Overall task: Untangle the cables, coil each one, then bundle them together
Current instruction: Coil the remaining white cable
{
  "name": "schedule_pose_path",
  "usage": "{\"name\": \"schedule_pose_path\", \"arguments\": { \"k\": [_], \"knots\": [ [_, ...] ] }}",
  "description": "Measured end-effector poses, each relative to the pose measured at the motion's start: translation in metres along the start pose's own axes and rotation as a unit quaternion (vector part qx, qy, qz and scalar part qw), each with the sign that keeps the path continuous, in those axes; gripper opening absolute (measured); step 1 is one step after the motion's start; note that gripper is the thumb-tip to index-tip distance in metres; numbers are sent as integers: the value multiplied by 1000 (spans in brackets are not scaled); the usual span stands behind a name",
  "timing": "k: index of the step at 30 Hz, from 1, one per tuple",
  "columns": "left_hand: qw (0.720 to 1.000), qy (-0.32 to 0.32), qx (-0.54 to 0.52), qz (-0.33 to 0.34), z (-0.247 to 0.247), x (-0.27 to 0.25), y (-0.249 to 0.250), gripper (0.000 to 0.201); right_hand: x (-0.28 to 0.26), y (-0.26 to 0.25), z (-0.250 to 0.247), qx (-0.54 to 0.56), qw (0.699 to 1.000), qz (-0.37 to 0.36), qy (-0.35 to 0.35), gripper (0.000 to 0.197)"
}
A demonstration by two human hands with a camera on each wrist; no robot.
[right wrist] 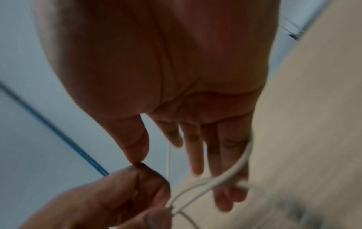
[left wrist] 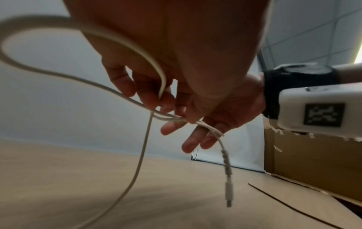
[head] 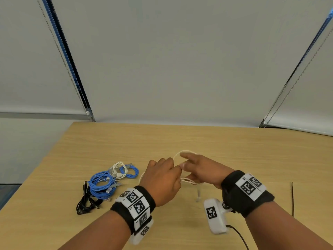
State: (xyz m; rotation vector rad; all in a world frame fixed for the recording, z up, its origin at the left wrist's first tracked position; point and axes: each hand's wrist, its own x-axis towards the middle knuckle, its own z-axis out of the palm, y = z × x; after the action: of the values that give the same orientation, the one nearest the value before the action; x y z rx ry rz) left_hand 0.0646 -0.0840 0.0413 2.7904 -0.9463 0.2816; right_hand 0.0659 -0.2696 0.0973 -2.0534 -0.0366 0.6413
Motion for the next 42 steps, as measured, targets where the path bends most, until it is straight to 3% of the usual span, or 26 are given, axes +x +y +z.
{"name": "schedule_pose_path", "arguments": {
  "k": [2, 4, 6, 9, 11, 13, 15, 17, 18, 19, 20, 22, 24, 26, 28, 32, 34, 37, 38, 41, 42],
  "knots": [
    [1000, -14, 1, -25, -1, -3, -5, 27, -2, -1, 0, -165, 986, -8, -40, 43],
    [998, -7, -32, -50, -2, -6, -16, 18, -4, 6, 0, -232, 971, -10, -54, 22],
    [992, 10, -106, -74, -4, -9, -25, 10, -3, 14, 1, -230, 972, -25, -27, 16],
    [977, 30, -169, -123, -6, -9, -30, 14, 3, 21, 6, -208, 976, -58, 11, 12],
    [953, 51, -218, -205, -6, -6, -37, 18, 6, 27, 9, -219, 969, -97, 61, 9],
    [885, 96, -313, -331, -9, 0, -53, 20, 6, 33, 9, -218, 961, -133, 107, 9],
    [777, 158, -427, -435, -14, 4, -72, 19, 5, 40, 7, -199, 964, -130, 116, 6],
    [654, 215, -545, -477, -22, 5, -84, 17, 6, 46, 5, -164, 976, -92, 108, 9],
    [609, 237, -590, -474, -26, 5, -86, 16, 7, 48, 4, -114, 986, -62, 103, 10],
    [587, 246, -622, -457, -30, 5, -86, 16, 8, 51, 3, -51, 993, -29, 100, 14],
    [591, 241, -639, -430, -32, 4, -83, 15, 8, 52, 2, 5, 995, 4, 104, 24],
    [657, 204, -624, -371, -36, 4, -74, 14, 10, 53, -1, 25, 990, 47, 134, 41],
    [729, 166, -579, -324, -37, 4, -62, 15, 11, 52, -5, -75, 980, 39, 180, 48],
    [754, 160, -571, -282, -36, 4, -52, 18, 9, 43, -7, -85, 973, -9, 215, 42],
    [744, 158, -599, -252, -37, 4, -42, 20, 4, 26, -4, -34, 978, -78, 190, 36],
    [705, 128, -672, -187, -42, 5, -19, 17, 1, -4, 17, 54, 985, -161, 27, 57],
    [691, 138, -688, -173, -47, 6, -16, 19, 1, -9, 22, 140, 975, -172, -16, 42],
    [647, 136, -732, -164, -53, 3, -22, 26, -2, -9, 12, 172, 969, -174, 16, 16],
    [612, 135, -763, -160, -55, 2, -24, 26, -1, -7, 7, 185, 967, -174, 25, 16],
    [461, 140, -866, -133, -57, -2, -29, 26, -1, -4, -6, 189, 964, -185, 42, 16],
    [424, 139, -886, -124, -58, -4, -32, 27, 0, -3, -9, 176, 965, -187, 49, 16]
  ]
}}
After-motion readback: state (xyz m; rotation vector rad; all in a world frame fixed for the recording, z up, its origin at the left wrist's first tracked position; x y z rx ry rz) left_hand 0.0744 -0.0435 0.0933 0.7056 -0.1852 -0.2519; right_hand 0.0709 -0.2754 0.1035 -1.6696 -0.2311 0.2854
